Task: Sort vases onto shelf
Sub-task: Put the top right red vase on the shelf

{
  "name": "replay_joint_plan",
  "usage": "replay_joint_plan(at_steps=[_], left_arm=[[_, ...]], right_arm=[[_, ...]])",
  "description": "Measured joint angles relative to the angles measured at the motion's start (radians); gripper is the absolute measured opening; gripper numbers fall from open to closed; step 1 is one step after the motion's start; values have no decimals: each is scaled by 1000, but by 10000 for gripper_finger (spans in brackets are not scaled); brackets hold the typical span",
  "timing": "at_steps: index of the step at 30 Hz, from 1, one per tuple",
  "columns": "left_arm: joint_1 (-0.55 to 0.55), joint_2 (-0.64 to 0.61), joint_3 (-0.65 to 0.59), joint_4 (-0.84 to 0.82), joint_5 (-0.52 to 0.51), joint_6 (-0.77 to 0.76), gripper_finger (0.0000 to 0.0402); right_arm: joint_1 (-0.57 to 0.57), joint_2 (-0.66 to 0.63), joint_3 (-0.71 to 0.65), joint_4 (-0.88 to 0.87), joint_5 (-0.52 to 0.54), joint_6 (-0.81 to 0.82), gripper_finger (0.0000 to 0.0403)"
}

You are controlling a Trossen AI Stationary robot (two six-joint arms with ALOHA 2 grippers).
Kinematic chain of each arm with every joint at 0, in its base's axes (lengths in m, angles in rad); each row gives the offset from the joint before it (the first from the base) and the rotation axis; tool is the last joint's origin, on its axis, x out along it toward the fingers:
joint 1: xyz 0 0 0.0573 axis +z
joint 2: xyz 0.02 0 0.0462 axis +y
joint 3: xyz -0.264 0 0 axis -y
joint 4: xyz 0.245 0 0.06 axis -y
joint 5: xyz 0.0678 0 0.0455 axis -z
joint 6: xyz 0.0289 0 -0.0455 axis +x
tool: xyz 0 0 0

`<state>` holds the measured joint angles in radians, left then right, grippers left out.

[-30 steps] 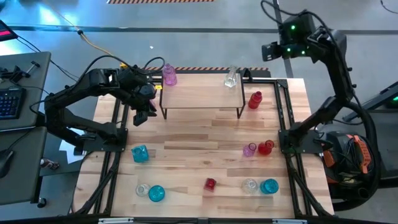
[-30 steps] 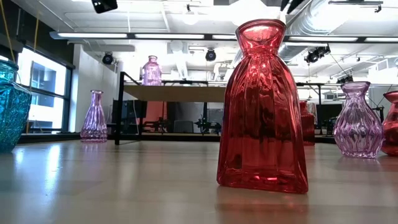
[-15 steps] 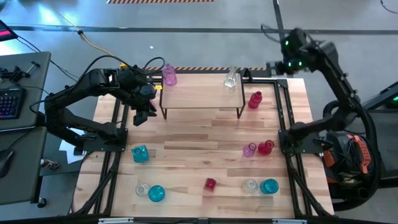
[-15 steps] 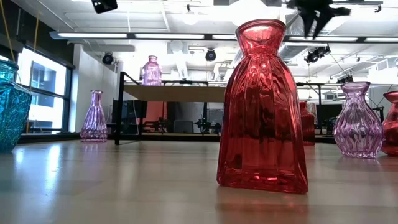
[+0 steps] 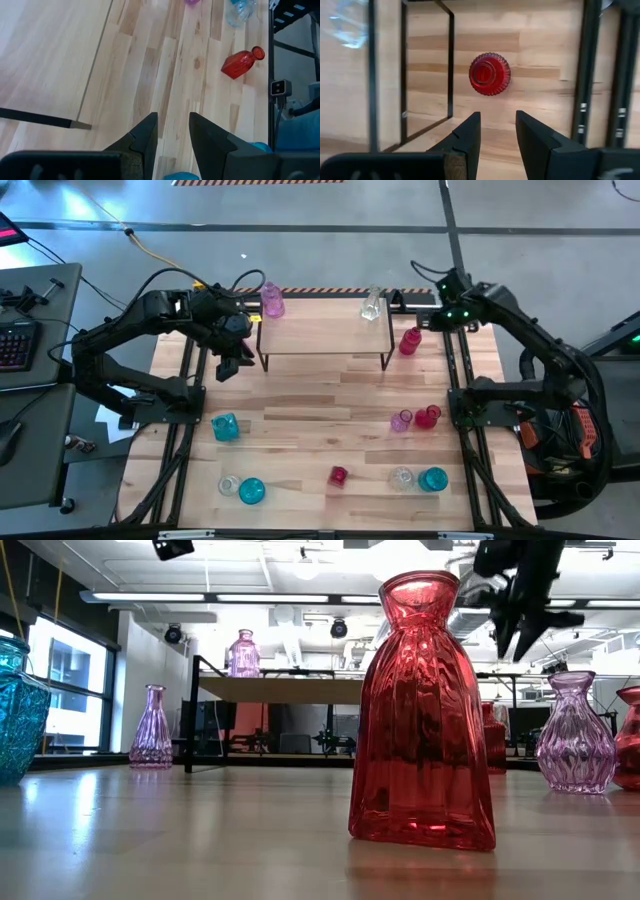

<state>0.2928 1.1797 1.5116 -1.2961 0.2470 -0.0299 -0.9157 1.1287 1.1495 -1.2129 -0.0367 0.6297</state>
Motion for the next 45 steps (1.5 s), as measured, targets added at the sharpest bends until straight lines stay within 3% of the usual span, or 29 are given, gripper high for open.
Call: replay_joint_plan(at_steps=[6, 15, 36, 40, 45], left_arm=[[0, 0, 0, 9, 0, -3, 104], [0, 0, 0, 14, 0, -3, 104], [0, 0, 0, 15, 0, -3, 104], [0, 0, 0, 15, 0, -3, 104], [0, 0, 0, 15, 0, -3, 104]], right_arm=[[0, 5, -143, 160, -26, 24, 103], [0, 4, -231, 308, 3, 70, 103], [0, 84, -250, 354, 34, 123, 102], [0, 94, -249, 358, 44, 126, 80], [0, 95, -247, 360, 52, 125, 20]])
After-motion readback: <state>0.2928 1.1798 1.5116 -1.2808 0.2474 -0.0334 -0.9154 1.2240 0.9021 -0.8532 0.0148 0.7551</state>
